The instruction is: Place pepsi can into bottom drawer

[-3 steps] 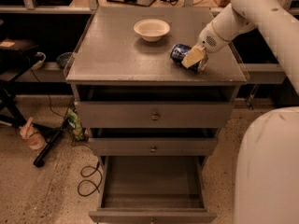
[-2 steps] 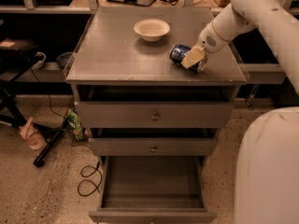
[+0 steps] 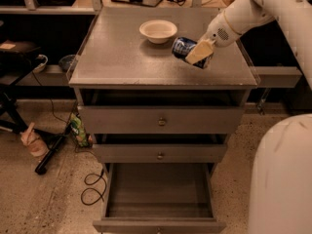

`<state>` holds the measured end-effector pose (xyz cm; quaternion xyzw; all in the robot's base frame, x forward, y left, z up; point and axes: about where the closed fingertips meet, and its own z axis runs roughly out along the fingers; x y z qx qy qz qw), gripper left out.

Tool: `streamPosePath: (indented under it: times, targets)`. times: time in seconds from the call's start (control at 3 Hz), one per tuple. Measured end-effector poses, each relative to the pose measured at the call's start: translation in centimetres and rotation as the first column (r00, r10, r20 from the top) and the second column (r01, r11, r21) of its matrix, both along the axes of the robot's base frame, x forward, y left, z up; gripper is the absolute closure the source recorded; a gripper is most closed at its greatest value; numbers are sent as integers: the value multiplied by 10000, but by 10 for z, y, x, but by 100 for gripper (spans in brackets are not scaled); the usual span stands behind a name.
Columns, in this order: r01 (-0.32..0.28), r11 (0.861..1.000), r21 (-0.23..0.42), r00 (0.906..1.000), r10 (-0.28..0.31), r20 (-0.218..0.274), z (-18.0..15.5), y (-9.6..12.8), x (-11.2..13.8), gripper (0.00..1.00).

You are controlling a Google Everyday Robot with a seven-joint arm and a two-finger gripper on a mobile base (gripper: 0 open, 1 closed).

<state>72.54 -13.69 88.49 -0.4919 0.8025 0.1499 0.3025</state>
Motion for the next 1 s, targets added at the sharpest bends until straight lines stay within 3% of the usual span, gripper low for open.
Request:
streamPosePath:
  times: [0.33,0.67,1.0]
  targets:
    - [-1136,9925,447,9928,1117,429,29,5,-22,100]
    - [-2435,9675,688,9677,2376,842,57,2,-52,100]
    - [-3280,9400,939,9420,3179,1077,77,-10,-85,100]
